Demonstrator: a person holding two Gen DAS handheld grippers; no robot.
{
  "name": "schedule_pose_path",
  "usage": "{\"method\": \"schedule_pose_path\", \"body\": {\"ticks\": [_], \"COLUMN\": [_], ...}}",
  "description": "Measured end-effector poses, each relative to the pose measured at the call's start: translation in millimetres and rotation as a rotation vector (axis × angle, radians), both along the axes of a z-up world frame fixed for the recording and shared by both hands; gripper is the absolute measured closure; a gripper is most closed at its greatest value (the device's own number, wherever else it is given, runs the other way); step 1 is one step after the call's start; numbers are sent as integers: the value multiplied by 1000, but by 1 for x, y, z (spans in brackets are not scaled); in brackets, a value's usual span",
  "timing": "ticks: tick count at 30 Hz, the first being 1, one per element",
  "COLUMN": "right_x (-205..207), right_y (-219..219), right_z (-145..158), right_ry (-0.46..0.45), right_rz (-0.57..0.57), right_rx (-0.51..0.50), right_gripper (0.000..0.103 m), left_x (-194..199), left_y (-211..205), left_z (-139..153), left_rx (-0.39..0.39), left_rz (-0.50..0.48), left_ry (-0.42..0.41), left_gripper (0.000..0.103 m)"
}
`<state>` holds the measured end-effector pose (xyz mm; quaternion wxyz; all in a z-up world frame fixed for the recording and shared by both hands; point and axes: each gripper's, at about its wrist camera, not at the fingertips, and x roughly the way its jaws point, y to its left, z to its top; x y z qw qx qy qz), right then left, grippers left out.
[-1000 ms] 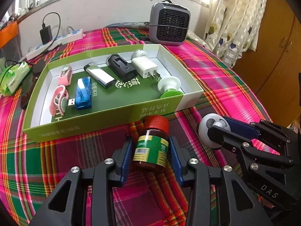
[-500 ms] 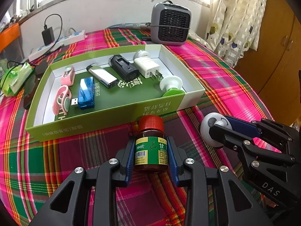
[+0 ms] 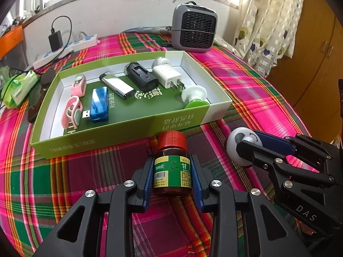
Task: Organize rigid objects
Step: 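Carry white round toy with right tool while left tool carries brown jar into box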
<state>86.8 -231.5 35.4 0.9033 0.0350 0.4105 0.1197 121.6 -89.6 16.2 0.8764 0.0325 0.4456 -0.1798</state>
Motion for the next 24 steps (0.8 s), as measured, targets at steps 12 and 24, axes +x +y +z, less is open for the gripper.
{"method": "schedule_pose_path", "body": {"ticks": [12,24], "right_x": [-3,-6], "right_y": [0,1], "right_z": [2,3], "right_ry": [-4,-6], "right_rz": [-2,0], "right_rx": [1,1], "right_gripper": [76,76], "left_x": [-9,-15], "left_y": [1,1], "left_z": [5,7], "left_rx": [-3,0], "left_rz": [1,2], "left_ry": [-14,-24], "left_gripper": [72,72]}}
